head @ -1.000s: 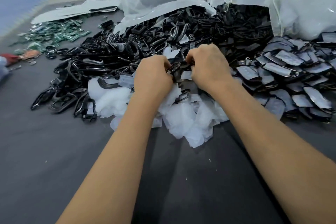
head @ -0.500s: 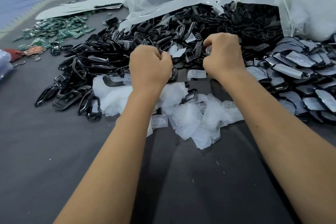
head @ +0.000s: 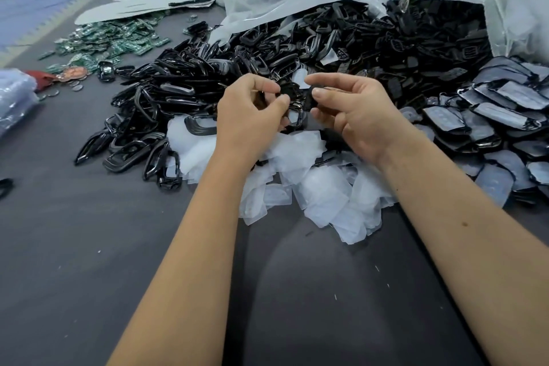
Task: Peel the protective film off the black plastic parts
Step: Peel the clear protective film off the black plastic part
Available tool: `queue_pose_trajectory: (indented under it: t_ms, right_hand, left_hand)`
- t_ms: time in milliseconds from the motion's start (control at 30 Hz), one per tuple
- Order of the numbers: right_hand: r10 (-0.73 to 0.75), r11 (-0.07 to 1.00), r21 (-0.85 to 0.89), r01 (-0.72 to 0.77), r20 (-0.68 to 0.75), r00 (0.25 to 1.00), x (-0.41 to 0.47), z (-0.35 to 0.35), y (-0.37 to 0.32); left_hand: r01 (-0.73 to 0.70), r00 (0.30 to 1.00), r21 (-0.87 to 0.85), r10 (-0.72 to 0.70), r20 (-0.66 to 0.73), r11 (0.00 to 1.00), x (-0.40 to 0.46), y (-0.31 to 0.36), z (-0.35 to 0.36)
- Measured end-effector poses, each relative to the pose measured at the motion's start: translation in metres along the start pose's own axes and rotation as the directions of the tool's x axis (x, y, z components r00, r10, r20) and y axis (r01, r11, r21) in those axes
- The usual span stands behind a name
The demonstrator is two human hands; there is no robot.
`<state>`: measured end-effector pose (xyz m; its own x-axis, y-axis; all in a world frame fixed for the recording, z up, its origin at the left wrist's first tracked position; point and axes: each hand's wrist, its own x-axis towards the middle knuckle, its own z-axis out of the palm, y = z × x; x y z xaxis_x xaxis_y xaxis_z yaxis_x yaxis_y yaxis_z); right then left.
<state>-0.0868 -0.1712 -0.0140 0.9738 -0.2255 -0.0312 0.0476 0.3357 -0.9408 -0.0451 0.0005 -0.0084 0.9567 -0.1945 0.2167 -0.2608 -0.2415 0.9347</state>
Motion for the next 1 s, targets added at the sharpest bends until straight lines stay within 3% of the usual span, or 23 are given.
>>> queue_pose_trajectory:
  t_ms: [200, 467, 700, 867, 1000]
  right_hand:
    - [-0.054, 0.998, -0.039, 0.053, -0.024, 0.998, 0.001, -0.001, 0.004]
    - [-0.09, 0.989, -0.128, 0.08, -0.069, 0.994, -0.002, 0.0, 0.002]
    - [-0.111, 0.99, -0.083, 0.114, 0.037, 0.993, -0.003, 0.0, -0.001]
    - [-0.206, 0.97, -0.132, 0.203, -0.012, 0.978, -0.001, -0.003, 0.001]
    - [-0.196, 0.976, -0.103, 0.193, -0.015, 0.981, 0.001, -0.002, 0.002]
  left_hand:
    - [0.042, 0.998, -0.186, -0.031, 0.061, 0.982, 0.004, -0.002, -0.003]
    - [0.153, 0.988, -0.356, -0.152, 0.031, 0.922, 0.008, -0.002, -0.002]
    - [0.142, 0.99, -0.338, -0.137, 0.04, 0.93, 0.01, -0.004, 0.0]
    - [0.122, 0.992, -0.317, -0.123, 0.014, 0.94, 0.011, -0.006, 0.002]
    - [0.14, 0.99, -0.307, -0.141, 0.018, 0.941, 0.012, -0.003, 0.005]
